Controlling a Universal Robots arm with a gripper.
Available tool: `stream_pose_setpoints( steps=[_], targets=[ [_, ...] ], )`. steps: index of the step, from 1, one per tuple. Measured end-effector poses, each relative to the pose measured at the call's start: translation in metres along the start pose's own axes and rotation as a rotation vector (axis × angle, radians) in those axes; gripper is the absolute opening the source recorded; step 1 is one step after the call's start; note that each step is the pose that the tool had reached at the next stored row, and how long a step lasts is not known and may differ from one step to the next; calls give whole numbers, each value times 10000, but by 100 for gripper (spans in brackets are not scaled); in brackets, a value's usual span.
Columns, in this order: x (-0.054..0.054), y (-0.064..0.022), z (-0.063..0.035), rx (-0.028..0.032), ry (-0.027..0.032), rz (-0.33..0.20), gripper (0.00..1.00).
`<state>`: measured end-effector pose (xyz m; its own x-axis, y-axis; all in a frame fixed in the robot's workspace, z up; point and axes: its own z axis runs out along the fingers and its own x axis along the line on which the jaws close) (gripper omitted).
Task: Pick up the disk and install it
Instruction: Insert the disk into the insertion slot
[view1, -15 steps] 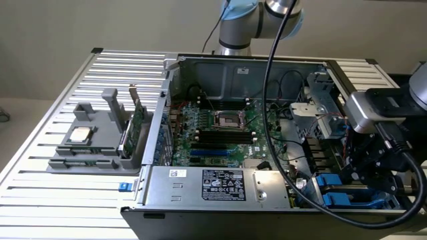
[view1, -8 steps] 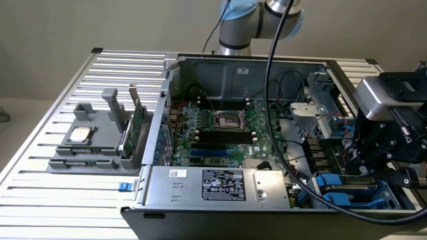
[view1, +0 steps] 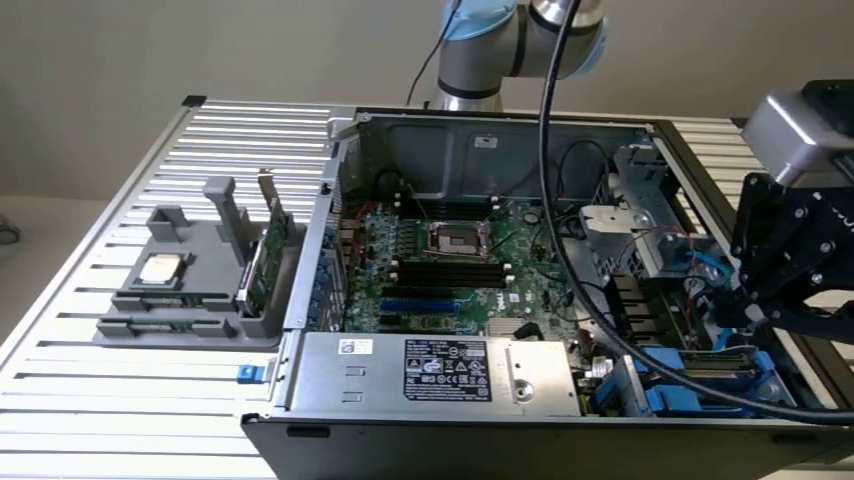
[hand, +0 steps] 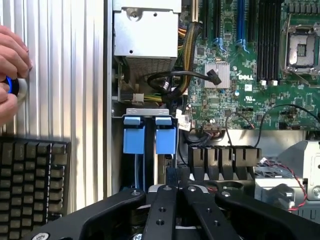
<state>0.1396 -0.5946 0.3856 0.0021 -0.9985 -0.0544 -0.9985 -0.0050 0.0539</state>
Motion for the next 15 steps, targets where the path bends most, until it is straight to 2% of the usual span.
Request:
stream_pose_setpoints(
  steps=[5, 15],
  targets=[
    [-1, 9, -177, 0, -2, 0, 11],
    [2, 10, -184, 0, -1, -1, 11]
  ],
)
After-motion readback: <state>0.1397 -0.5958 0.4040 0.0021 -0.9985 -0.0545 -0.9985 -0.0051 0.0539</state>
